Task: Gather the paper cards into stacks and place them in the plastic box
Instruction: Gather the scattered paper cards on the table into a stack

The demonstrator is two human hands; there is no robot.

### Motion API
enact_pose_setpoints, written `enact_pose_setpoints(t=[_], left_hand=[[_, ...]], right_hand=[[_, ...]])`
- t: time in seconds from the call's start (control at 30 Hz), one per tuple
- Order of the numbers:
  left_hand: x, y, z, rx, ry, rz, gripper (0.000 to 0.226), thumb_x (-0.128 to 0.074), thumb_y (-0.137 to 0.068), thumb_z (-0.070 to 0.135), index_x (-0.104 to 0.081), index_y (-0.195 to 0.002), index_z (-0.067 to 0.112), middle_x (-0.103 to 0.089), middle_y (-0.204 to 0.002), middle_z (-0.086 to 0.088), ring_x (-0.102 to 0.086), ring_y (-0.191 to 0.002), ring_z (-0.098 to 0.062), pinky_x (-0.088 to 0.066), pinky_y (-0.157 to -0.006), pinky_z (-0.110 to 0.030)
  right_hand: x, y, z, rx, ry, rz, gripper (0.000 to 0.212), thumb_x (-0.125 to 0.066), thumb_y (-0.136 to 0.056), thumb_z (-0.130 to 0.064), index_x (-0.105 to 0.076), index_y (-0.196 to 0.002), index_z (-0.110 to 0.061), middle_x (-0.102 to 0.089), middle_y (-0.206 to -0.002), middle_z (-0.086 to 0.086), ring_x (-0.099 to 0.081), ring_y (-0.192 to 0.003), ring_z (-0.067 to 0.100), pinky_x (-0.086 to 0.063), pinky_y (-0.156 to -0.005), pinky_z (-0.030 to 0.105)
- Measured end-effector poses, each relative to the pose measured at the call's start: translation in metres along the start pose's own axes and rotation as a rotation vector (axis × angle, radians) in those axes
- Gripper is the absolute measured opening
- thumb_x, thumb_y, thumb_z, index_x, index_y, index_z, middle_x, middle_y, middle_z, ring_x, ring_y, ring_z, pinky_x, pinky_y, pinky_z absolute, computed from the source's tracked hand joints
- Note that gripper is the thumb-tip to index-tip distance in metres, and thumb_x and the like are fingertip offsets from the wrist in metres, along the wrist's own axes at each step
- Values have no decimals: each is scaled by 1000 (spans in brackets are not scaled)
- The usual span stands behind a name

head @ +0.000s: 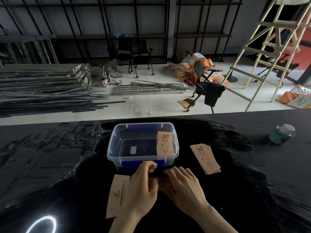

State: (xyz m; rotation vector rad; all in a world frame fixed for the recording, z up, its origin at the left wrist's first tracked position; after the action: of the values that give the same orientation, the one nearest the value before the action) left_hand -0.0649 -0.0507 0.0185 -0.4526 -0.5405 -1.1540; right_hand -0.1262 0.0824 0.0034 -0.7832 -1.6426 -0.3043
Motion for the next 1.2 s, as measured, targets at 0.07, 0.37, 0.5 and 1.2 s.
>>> enact_pose_setpoints(t=[0.07,0.37,0.5,1.2], left_hand=[[4,9,-14,54,-27,-25,44,-69,-85,9,-53,-117,36,-63,-116,19,-60,-112,1,-52,-101,-27],[-26,15,-4,67,43,-195,52,-60,-93,8,-41,-123,45,-62,-118,20,-60,-107,9,-54,-99,-22],[24,25,-29,101,-235,196,56,-66,-79,6,-52,-127,30,-62,-122,14,-57,-113,-3,-48,-101,-29],[14,-2,-5,34,-18,-116,52,-62,-89,-7,-56,-120,35,-74,-112,16,-69,-104,5,-57,-97,-21]], right_hand=[[-1,1,0,6,35,5,36,-57,-92,-59,-62,-106,-26,-64,-100,-7,-61,-87,16,-54,-76,32],[-2,-1,-6,22,78,-30,41,-66,-86,-56,-59,-115,-28,-67,-108,-7,-64,-99,17,-53,-95,37],[-6,3,-5,4,117,13,37,-63,-88,-60,-60,-99,-24,-65,-93,-5,-60,-81,20,-55,-74,38],[-5,-5,-19,-9,-24,-19,82,-53,-88,-69,-35,-152,-21,-58,-140,-1,-58,-120,18,-53,-99,34]])
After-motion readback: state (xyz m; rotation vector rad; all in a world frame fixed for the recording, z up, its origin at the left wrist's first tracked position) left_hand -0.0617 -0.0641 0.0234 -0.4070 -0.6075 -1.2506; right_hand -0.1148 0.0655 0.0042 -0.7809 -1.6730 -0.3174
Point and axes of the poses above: each hand's wrist, its own y-axis away from the middle knuckle, its own x-axis out of the back of the hand, z = x × y, the point moved 7 cm from there along -y, towards the middle knuckle
